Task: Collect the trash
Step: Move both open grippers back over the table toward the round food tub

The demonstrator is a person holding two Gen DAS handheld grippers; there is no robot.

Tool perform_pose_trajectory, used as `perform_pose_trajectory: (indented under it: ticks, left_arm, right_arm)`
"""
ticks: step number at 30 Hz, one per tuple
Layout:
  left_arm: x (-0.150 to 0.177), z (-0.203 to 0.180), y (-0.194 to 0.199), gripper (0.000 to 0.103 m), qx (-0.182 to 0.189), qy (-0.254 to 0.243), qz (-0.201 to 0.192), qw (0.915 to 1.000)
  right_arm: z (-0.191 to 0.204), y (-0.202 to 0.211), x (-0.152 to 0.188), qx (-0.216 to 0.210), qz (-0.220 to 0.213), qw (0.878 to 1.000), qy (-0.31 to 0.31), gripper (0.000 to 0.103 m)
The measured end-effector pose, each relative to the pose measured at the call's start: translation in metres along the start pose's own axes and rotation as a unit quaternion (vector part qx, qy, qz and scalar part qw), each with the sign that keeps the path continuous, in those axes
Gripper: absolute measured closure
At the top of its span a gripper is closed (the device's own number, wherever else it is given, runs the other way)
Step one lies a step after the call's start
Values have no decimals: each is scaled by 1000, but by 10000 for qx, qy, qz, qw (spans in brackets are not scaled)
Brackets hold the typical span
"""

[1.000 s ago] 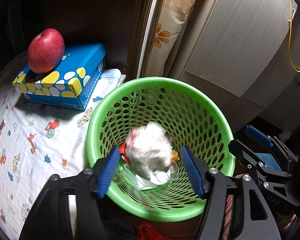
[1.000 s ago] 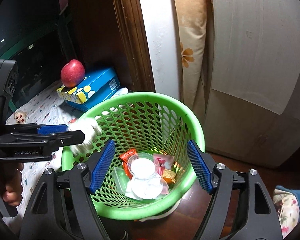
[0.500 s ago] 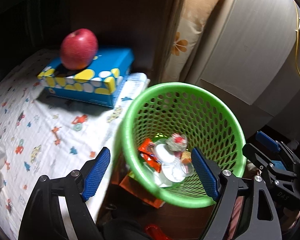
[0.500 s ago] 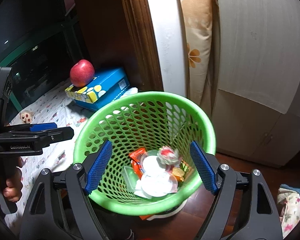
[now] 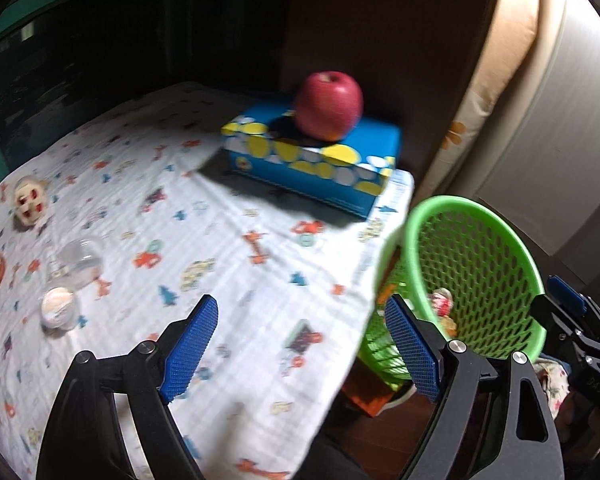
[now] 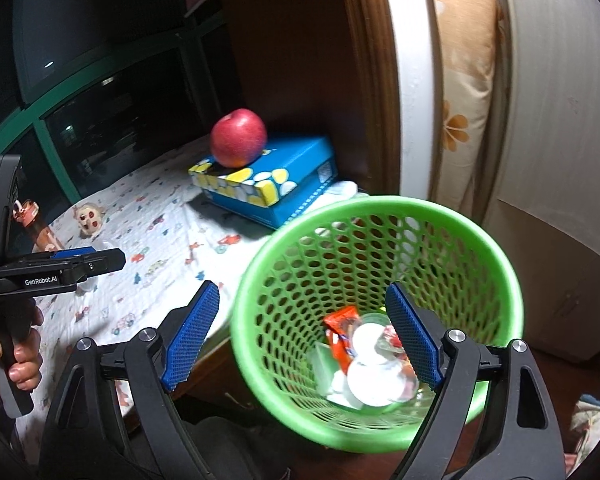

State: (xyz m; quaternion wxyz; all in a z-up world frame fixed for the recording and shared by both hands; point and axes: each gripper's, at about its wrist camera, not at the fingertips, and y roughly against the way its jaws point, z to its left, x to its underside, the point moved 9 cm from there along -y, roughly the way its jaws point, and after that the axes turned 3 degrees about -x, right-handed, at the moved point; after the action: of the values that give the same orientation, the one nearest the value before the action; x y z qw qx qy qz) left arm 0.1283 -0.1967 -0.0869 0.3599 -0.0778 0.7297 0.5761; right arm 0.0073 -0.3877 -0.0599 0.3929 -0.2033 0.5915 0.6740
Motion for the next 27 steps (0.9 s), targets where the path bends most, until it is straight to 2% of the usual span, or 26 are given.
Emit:
perform_pose_trajectory:
  ticks: [9,20,27]
  left_arm:
    - [15,95,9,20,-752,539,-94,9957]
    - [43,209,6,20,-1563,1235,-17,9800]
    - [57,254,-11,20,-1710,1421,164,9748]
  right_arm:
    - [59,-19,-5,-418,103,9986,304,17]
    - [115,-38,-7,-765,221,9951,584,16]
    - [146,-54,-1,-957,392,9918,748,15]
